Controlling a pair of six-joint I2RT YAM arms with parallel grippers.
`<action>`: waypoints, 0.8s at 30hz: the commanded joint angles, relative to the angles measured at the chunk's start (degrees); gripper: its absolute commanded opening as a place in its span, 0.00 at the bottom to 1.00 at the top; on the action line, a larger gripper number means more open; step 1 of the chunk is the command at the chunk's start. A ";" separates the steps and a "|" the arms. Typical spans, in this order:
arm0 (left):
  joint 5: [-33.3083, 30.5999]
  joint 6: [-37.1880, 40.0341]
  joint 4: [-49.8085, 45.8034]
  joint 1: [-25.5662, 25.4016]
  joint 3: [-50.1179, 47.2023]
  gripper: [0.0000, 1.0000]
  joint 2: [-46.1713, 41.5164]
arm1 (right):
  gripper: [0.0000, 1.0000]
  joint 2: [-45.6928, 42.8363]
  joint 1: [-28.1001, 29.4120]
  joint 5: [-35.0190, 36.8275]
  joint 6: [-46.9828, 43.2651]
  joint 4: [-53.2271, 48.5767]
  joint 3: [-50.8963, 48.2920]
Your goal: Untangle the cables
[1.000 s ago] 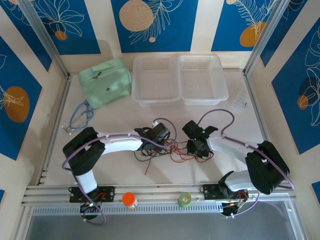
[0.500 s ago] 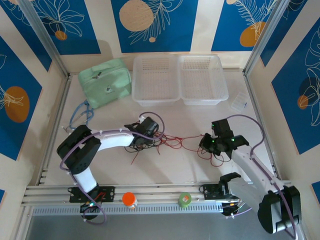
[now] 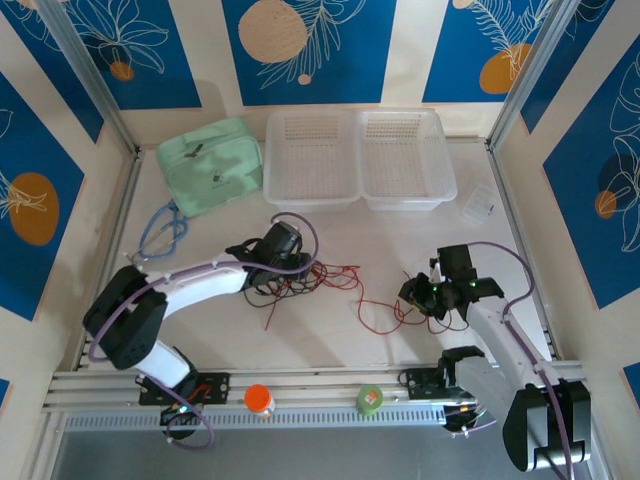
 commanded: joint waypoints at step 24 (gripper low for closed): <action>-1.98 -8.47 -5.88 8.79 -6.43 0.61 -3.32 | 0.51 37.35 32.79 14.74 -1.81 0.55 34.50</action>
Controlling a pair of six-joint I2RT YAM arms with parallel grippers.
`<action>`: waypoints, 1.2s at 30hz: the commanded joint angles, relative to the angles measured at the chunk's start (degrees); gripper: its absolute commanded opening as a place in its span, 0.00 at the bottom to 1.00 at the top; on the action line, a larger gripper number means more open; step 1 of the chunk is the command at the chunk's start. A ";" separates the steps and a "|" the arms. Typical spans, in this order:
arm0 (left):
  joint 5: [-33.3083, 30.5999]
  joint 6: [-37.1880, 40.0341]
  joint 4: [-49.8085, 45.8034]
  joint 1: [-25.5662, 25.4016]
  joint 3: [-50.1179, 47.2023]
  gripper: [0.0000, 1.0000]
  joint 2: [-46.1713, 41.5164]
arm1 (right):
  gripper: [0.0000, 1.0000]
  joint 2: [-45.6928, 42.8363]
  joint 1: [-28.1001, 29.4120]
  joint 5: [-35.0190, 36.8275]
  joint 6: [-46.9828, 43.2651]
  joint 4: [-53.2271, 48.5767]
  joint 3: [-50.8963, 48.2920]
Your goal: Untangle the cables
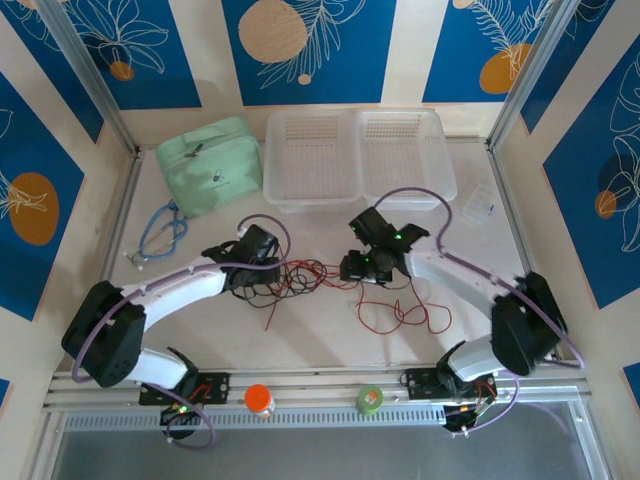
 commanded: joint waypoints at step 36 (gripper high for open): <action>3.15 -1.66 17.63 4.67 -13.74 0.00 6.68 | 0.14 21.74 -1.85 14.16 -2.65 -4.71 13.82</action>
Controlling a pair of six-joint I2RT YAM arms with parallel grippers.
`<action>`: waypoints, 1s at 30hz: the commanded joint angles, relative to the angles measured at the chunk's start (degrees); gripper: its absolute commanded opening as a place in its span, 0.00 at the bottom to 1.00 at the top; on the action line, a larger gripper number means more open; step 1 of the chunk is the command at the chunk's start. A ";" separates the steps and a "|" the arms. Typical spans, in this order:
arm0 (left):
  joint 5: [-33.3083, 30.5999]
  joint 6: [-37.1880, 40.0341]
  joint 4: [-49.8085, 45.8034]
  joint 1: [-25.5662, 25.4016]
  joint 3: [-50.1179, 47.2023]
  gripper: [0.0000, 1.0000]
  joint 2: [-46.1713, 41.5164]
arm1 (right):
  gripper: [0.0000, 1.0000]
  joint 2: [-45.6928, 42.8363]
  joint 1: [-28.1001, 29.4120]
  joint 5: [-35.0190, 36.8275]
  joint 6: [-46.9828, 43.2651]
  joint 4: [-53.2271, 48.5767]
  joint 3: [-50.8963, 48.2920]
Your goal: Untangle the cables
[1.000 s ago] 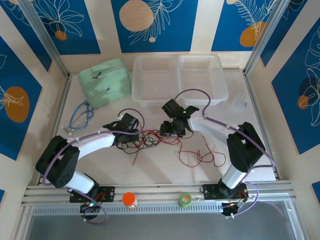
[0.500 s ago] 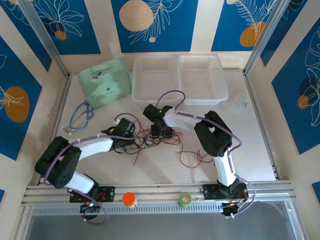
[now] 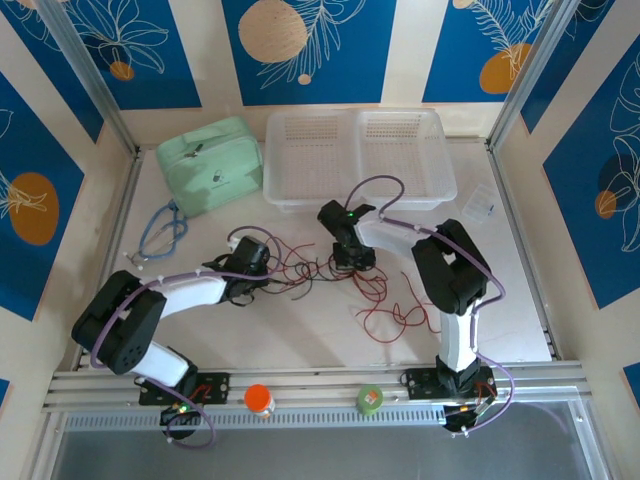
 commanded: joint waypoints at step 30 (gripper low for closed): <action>9.36 6.05 -12.58 -0.98 1.57 0.51 -19.91 | 0.65 -37.75 -8.90 -19.51 0.74 3.65 -22.30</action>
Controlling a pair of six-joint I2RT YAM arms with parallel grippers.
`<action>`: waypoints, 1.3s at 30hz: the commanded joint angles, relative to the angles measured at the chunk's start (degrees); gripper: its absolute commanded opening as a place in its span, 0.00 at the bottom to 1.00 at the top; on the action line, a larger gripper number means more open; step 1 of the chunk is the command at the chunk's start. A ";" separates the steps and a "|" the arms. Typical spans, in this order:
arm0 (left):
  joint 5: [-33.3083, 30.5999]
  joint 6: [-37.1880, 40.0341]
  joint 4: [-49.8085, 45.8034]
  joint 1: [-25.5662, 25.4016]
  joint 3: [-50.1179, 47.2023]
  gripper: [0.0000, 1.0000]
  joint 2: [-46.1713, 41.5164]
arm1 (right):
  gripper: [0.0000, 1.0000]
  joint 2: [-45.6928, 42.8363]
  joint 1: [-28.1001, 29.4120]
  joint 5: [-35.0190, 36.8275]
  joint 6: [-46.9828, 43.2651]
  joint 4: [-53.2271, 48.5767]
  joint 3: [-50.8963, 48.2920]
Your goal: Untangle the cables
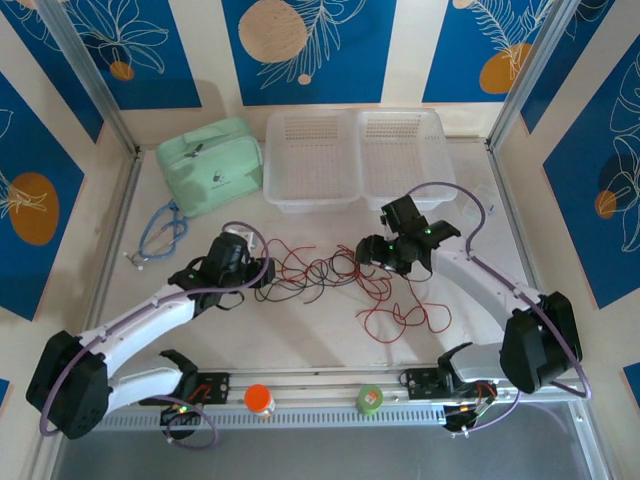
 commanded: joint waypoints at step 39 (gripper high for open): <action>1.35 10.15 -7.09 4.35 15.09 0.00 4.54 | 0.56 -5.78 8.28 -10.04 8.85 5.57 -5.69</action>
